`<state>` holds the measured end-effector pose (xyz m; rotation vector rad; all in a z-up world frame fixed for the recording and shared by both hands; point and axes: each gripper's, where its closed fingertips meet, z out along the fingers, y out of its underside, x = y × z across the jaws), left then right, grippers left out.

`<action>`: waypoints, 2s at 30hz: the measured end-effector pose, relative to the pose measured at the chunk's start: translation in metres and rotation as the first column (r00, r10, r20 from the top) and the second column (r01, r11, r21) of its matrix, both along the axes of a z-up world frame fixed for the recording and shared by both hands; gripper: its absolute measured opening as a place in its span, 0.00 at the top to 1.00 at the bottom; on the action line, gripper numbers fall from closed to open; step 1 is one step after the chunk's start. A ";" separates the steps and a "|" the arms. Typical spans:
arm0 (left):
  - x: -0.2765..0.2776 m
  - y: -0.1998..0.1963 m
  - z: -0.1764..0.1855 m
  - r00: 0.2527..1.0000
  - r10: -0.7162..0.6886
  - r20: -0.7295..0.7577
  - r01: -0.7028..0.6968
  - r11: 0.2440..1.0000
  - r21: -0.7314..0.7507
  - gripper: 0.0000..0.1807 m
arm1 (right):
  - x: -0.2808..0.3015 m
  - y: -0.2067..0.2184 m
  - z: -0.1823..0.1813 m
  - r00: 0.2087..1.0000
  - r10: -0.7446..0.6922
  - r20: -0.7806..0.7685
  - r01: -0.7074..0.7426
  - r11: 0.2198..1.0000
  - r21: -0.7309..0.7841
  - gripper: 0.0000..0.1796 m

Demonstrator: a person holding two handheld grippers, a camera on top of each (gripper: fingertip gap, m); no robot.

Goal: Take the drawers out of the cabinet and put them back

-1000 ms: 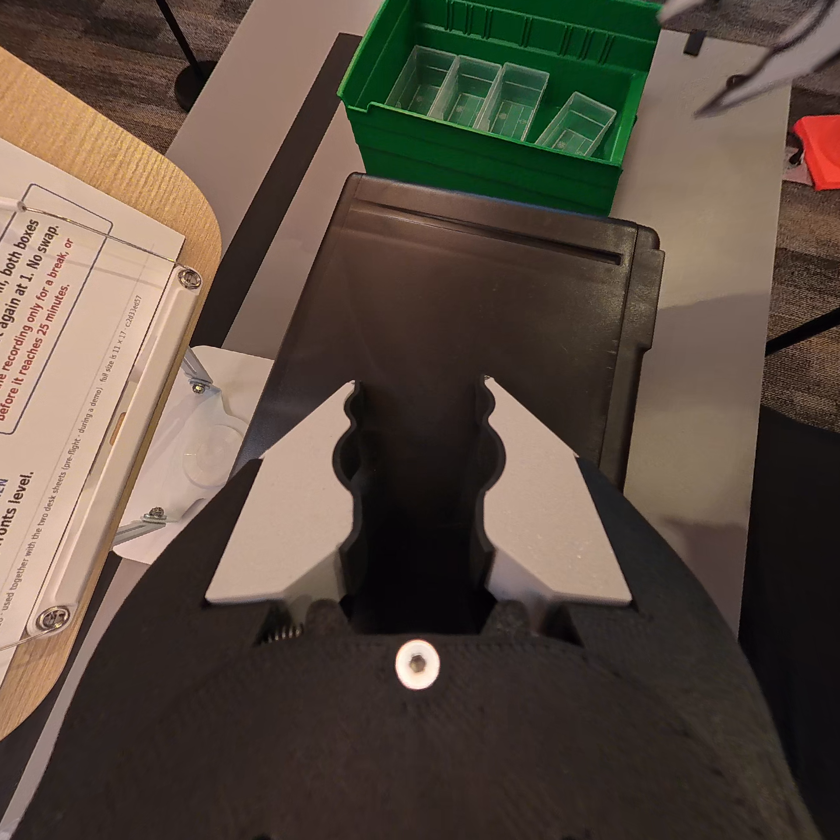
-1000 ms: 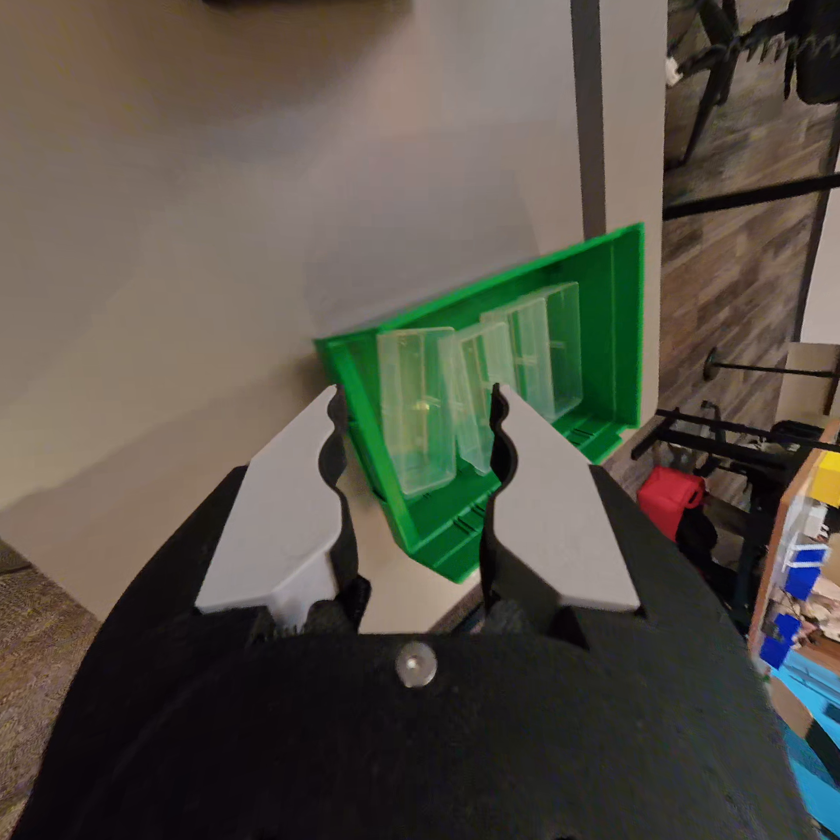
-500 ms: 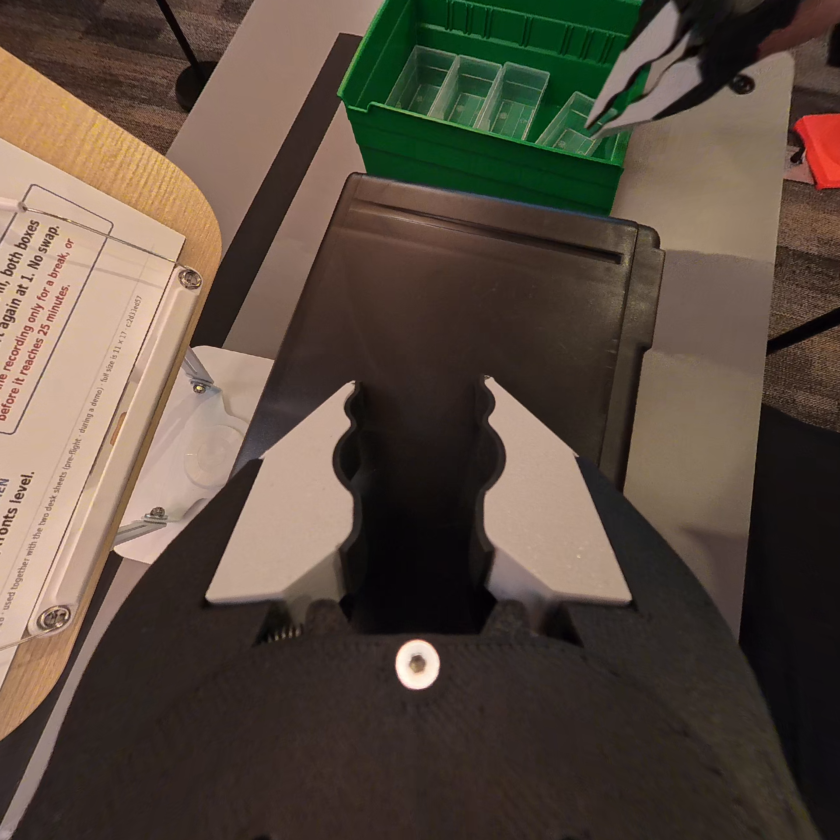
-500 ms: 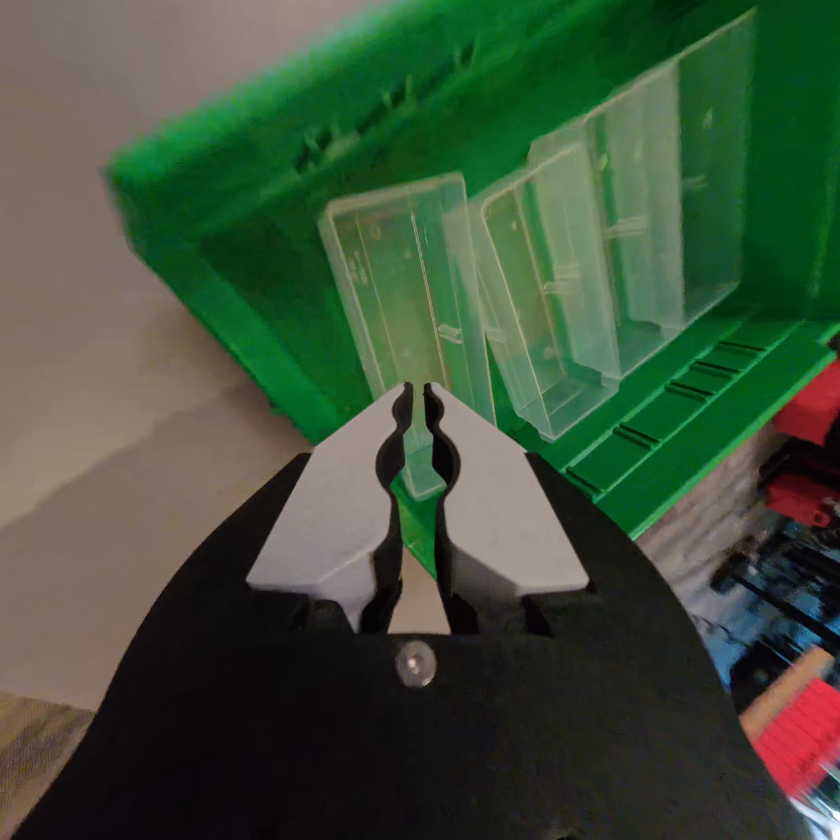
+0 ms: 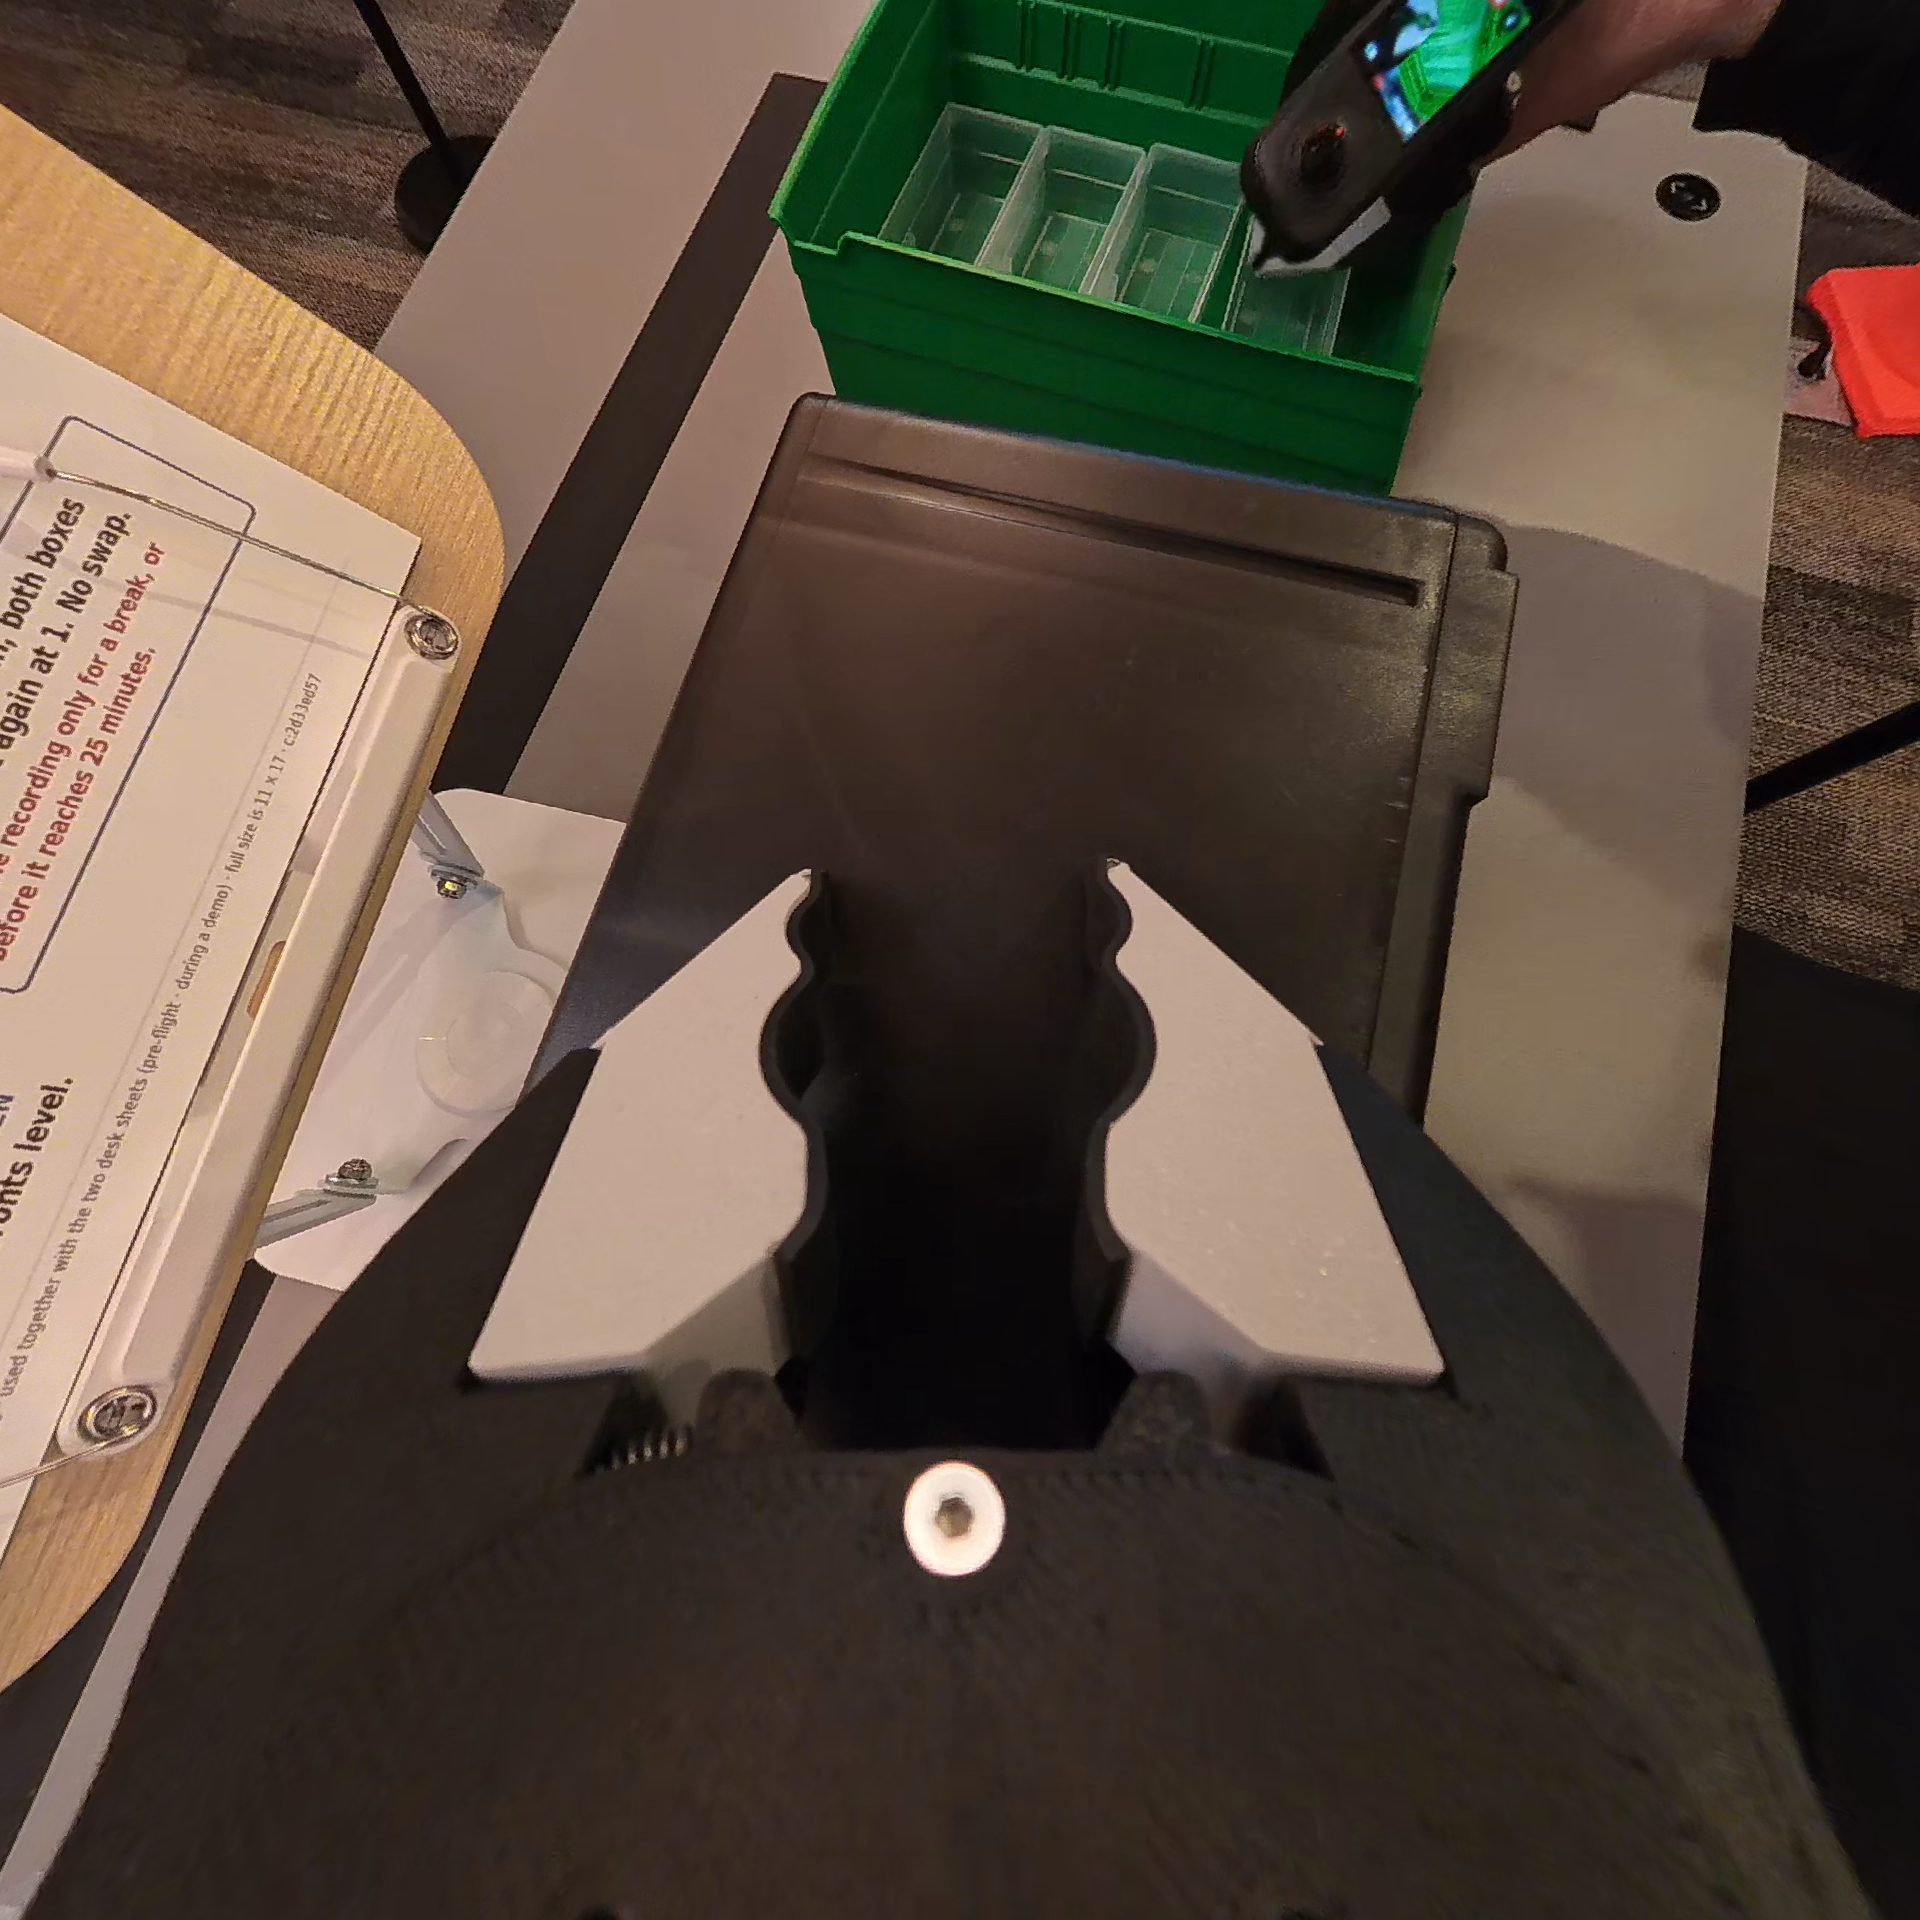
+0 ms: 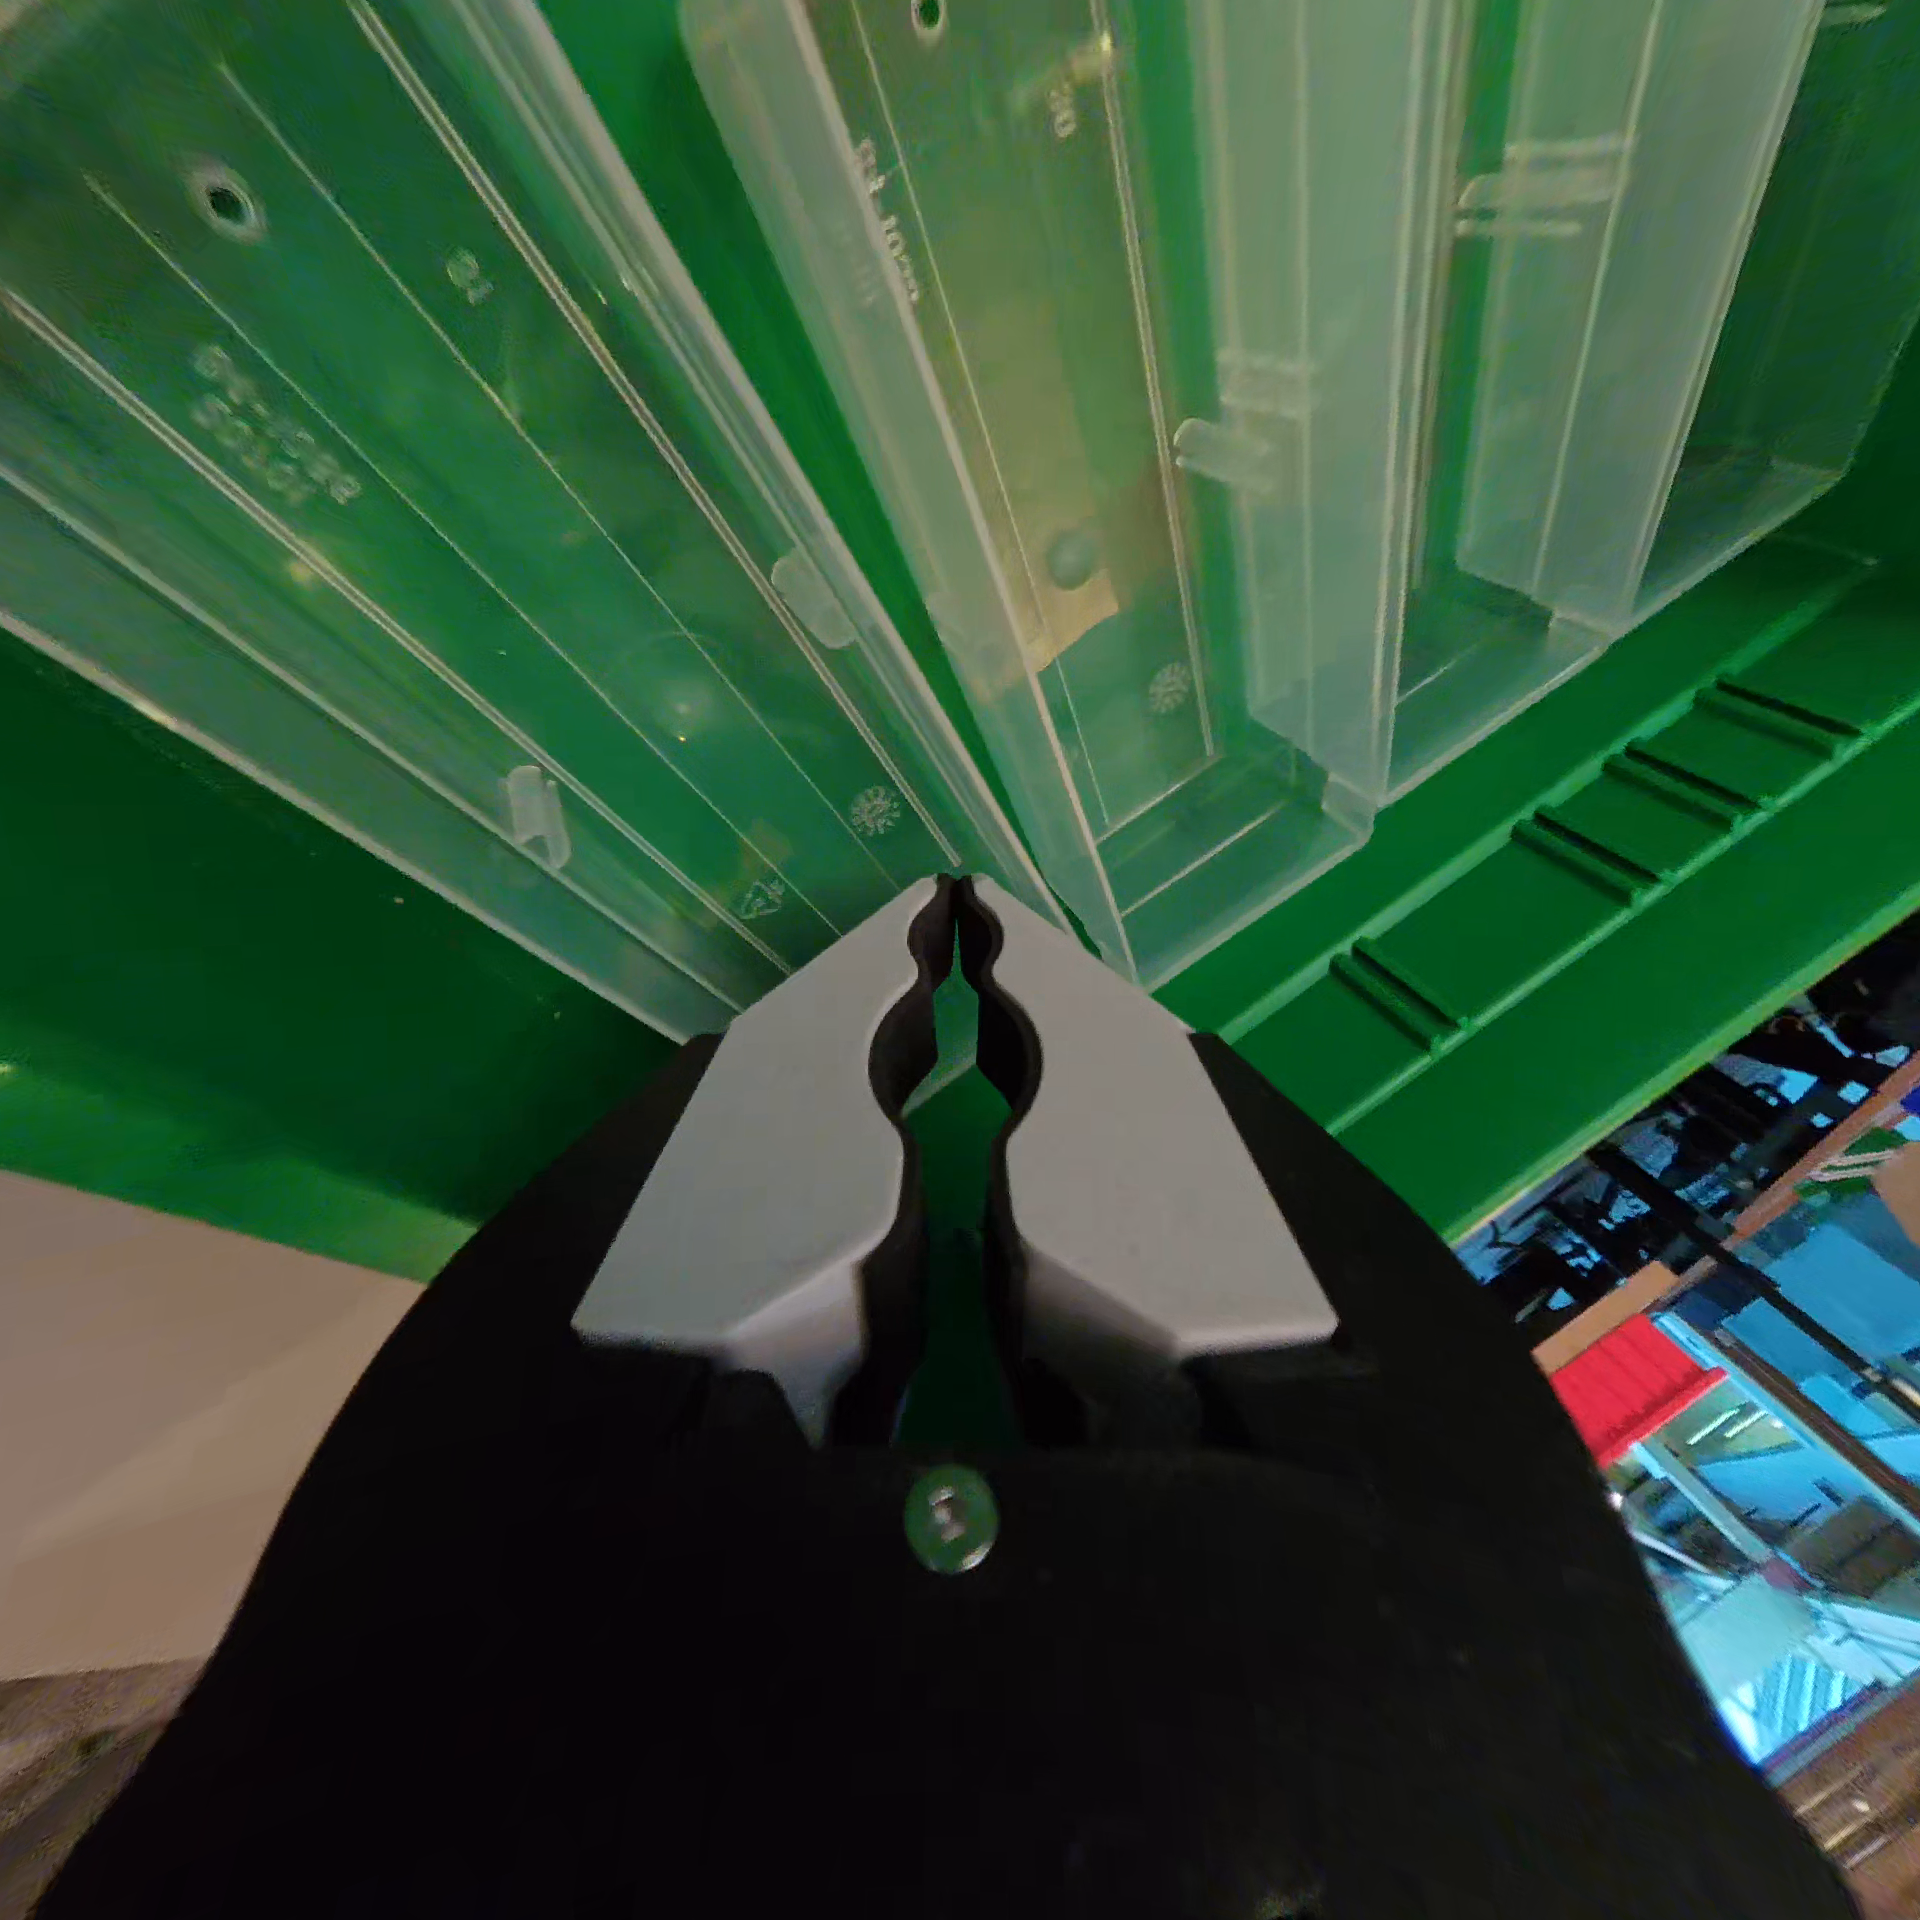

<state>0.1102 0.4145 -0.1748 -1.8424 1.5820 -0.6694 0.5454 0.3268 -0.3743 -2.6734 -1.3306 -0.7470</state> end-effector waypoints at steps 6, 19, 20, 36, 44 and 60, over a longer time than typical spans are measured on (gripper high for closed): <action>0.000 0.000 0.000 1.000 0.001 0.000 -0.001 1.000 0.002 0.73 | -0.032 -0.005 0.046 0.991 -0.018 -0.131 0.044 0.979 0.201 0.96; -0.031 -0.024 0.060 0.973 0.070 0.218 -0.119 0.969 0.218 0.60 | -0.169 -0.081 0.144 0.842 0.230 -0.488 0.080 0.841 0.535 0.66; -0.043 -0.029 0.066 0.968 0.093 0.233 -0.150 0.958 0.243 0.60 | -0.174 -0.085 0.143 0.829 0.240 -0.506 0.091 0.834 0.545 0.65; -0.441 -0.024 -0.052 0.511 0.849 0.134 -0.827 0.442 0.349 0.57 | 0.040 -0.060 0.086 0.577 -0.135 -0.805 0.746 0.488 0.453 0.55; -0.508 -0.019 -0.115 0.313 0.947 0.066 -0.936 0.296 0.192 0.39 | 0.043 -0.035 0.050 0.502 -0.169 -0.848 0.786 0.500 0.365 0.79; -0.495 0.022 -0.168 0.336 0.940 0.055 -0.942 0.337 -0.008 0.98 | 0.024 -0.056 0.046 0.552 -0.200 -0.809 0.732 0.581 0.356 0.98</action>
